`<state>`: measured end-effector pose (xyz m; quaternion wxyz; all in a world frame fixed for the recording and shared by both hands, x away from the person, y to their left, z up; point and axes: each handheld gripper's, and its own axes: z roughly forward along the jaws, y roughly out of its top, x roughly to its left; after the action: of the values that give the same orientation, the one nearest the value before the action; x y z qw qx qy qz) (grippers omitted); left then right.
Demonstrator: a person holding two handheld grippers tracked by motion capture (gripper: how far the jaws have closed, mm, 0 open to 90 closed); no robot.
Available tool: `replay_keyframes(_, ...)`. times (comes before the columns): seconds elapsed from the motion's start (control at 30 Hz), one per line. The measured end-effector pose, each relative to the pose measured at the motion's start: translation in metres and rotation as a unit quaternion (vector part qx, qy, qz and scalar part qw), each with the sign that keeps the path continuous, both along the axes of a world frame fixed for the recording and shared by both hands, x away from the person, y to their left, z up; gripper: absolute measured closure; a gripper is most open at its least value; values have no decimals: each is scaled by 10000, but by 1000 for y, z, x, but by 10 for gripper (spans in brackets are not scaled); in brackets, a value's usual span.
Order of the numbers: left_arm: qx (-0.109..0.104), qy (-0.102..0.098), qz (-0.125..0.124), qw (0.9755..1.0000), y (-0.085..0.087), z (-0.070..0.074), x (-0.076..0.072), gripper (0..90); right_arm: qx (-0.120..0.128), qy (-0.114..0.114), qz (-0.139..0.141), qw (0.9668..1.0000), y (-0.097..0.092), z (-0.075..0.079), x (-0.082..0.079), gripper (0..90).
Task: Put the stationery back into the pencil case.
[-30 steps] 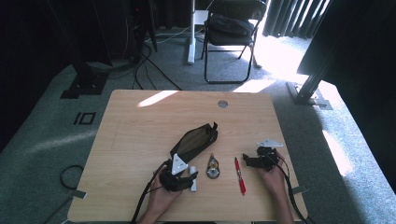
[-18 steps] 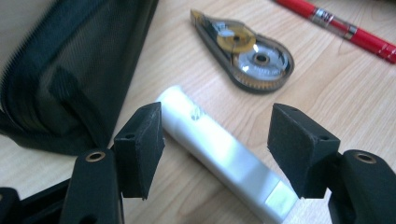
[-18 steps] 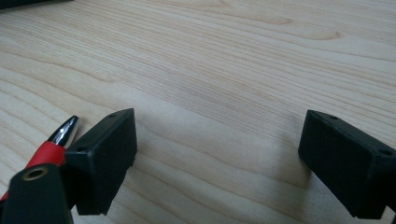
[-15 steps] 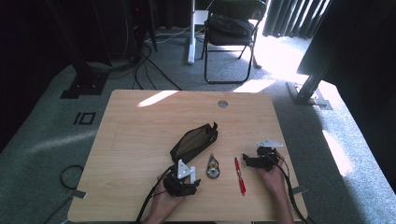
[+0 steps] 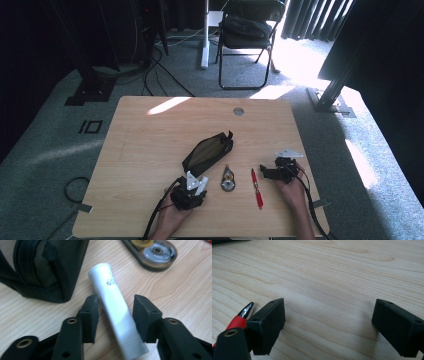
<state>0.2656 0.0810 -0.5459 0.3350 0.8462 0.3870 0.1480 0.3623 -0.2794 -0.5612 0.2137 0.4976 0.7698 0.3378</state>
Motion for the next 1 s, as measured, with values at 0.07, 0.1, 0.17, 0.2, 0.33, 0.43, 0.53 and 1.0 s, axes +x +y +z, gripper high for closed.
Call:
replay_keyframes(0.07,-24,17,23,10000,3,-1,0,603,1,0,0,10000,0,0,0,113)
replay_keyframes(0.1,-8,20,23,10000,3,0,0,611,0,0,1,10000,0,0,0,113)
replay_keyframes(0.17,45,-10,34,10000,5,0,-1,630,0,0,1,10000,0,0,0,113)
replay_keyframes(0.2,77,-25,26,10000,5,0,-1,646,0,0,1,10000,0,0,0,113)
replay_keyframes(0.33,163,-9,-29,9999,7,1,1,696,-1,0,1,10000,0,0,0,113)
replay_keyframes(0.43,225,21,-84,9997,8,2,2,697,-1,0,1,10000,0,0,0,113)
replay_keyframes(0.53,302,50,-182,9994,9,4,3,698,0,-1,1,10000,0,0,0,113)
replay_keyframes(1.0,313,4,-488,9983,16,6,8,707,0,0,1,10000,0,0,0,112)
